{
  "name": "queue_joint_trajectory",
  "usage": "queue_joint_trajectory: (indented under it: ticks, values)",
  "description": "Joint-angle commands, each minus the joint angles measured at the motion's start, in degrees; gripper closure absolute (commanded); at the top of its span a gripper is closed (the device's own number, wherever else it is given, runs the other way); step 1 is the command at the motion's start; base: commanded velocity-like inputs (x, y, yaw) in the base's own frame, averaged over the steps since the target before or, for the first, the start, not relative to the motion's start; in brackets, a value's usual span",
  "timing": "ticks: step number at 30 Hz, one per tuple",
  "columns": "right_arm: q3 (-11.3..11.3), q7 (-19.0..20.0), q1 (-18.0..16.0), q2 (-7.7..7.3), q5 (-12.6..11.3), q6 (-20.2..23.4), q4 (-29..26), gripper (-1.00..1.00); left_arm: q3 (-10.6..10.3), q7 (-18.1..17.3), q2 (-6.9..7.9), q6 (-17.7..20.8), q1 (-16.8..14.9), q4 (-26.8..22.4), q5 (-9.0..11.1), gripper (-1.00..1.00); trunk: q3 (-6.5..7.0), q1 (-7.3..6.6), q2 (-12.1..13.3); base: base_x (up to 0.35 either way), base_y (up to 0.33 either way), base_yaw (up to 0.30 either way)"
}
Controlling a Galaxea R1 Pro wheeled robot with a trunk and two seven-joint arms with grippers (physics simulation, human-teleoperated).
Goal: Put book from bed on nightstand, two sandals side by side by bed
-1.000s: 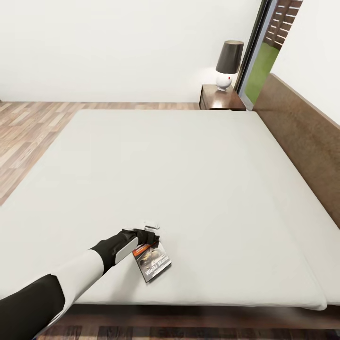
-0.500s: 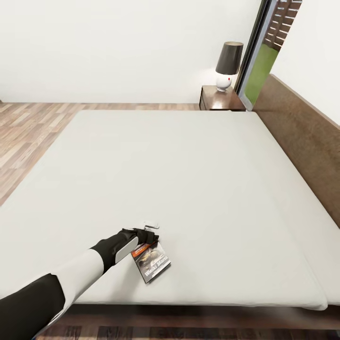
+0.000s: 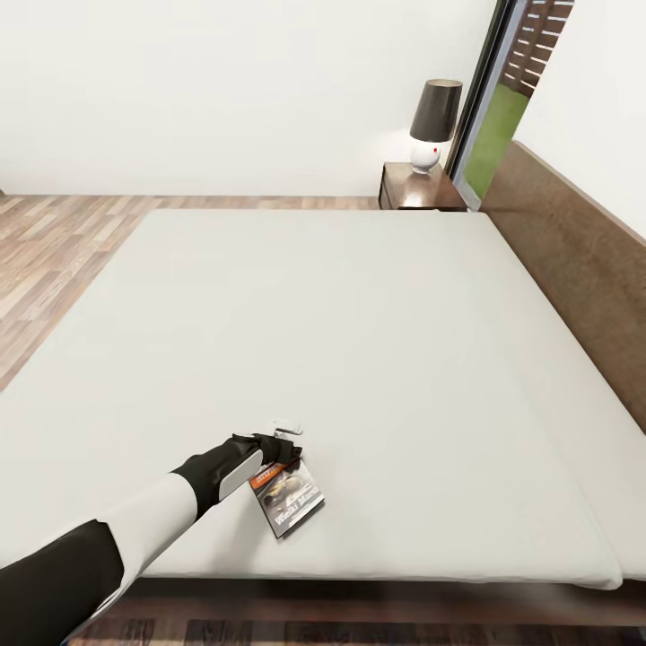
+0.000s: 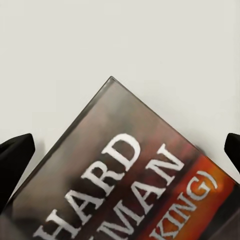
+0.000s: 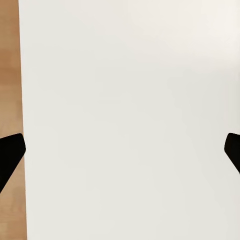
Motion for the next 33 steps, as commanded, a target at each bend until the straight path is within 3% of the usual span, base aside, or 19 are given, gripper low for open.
queue_joint_trajectory:
  ticks: [1, 33]
  values:
    - [-0.5, -0.2, 0.0, -0.01, 0.5, 0.1, 0.1, -1.00, -0.3, -0.2, 0.04, -0.2, 0.2, 0.0, 2.0, -1.00, -0.05, 0.37, 0.0, 0.000, 0.000, 0.000]
    - [-0.4, -0.2, 0.0, -0.01, 0.5, 0.1, 0.1, -1.00, -0.3, -0.2, 0.05, -0.2, 0.2, 0.0, 2.0, -1.00, -0.05, 0.37, 0.0, -0.032, 0.000, 0.000]
